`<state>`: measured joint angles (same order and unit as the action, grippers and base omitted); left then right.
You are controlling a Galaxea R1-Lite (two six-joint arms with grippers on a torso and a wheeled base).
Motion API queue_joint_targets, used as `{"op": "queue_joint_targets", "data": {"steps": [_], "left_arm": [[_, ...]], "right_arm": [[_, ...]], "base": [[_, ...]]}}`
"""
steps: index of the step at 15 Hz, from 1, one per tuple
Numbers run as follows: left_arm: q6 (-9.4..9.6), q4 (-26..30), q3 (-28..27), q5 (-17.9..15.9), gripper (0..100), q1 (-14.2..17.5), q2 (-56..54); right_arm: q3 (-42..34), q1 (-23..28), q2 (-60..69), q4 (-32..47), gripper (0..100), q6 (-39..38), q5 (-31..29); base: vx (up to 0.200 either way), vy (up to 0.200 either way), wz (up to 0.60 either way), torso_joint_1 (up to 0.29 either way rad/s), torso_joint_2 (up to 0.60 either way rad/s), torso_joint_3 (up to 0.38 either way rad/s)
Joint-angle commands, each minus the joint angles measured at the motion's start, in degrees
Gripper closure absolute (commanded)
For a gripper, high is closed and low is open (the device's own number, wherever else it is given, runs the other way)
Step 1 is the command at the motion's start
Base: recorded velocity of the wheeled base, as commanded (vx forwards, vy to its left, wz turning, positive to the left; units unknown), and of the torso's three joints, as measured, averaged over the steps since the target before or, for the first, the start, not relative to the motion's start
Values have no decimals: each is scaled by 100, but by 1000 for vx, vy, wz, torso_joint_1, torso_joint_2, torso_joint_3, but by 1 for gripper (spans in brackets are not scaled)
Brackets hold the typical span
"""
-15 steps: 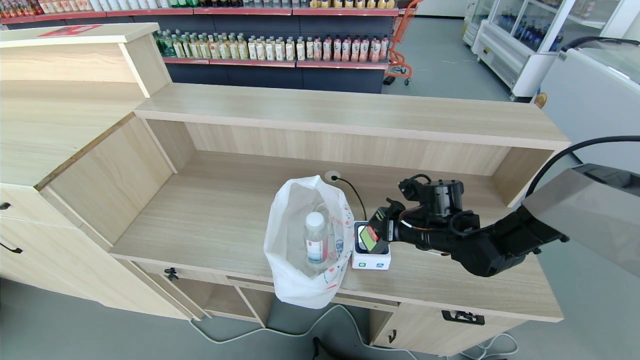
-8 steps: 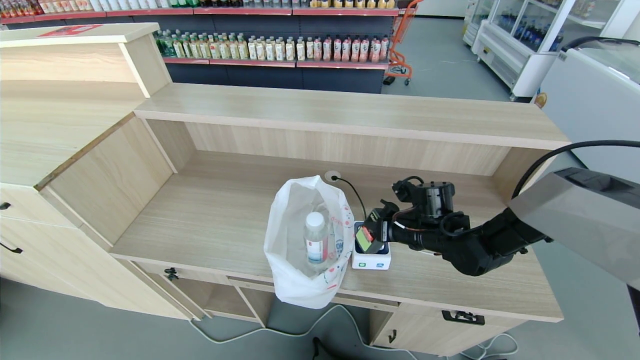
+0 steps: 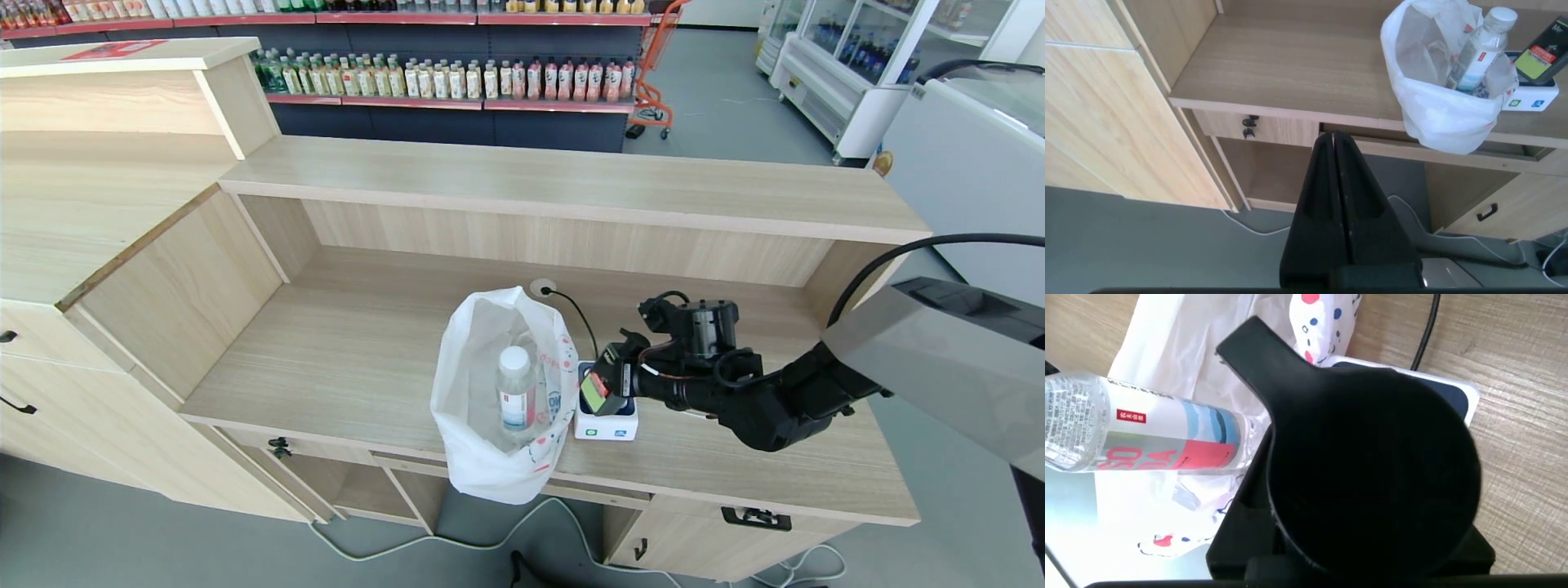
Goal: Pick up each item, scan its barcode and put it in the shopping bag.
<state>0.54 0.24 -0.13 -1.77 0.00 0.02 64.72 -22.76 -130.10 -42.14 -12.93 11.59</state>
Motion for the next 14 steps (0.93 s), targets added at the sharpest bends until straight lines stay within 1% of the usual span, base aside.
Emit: {"op": "queue_joint_targets", "data": {"steps": [1, 4, 6, 8, 11, 13, 14], "left_arm": [[-1, 2, 5, 1, 100, 0, 6], [-1, 2, 5, 1, 100, 0, -2], [-1, 2, -4, 1, 100, 0, 6], [-1, 2, 5, 1, 100, 0, -2], [-1, 2, 5, 1, 100, 0, -2], [-1, -7, -4, 1, 100, 0, 6], [-1, -7, -4, 1, 100, 0, -2]], "right_arm": [[58, 0, -16, 4, 100, 1, 10], [129, -44, -16, 4, 100, 1, 1], [41, -9, 310, 13, 100, -34, -175], [-557, 342, 1276, 171, 100, -7, -175], [-1533, 773, 3403, 1261, 100, 722, -219], [-1770, 958, 4432, 1780, 100, 924, -245], [-1831, 1151, 4713, 1973, 100, 1249, -395]], "base": [[0, 0, 0, 0, 0, 0], [0, 0, 0, 0, 0, 0], [0, 0, 0, 0, 0, 0], [0, 0, 0, 0, 0, 0], [0, 0, 0, 0, 0, 0], [0, 0, 0, 0, 0, 0], [0, 0, 0, 0, 0, 0]]}}
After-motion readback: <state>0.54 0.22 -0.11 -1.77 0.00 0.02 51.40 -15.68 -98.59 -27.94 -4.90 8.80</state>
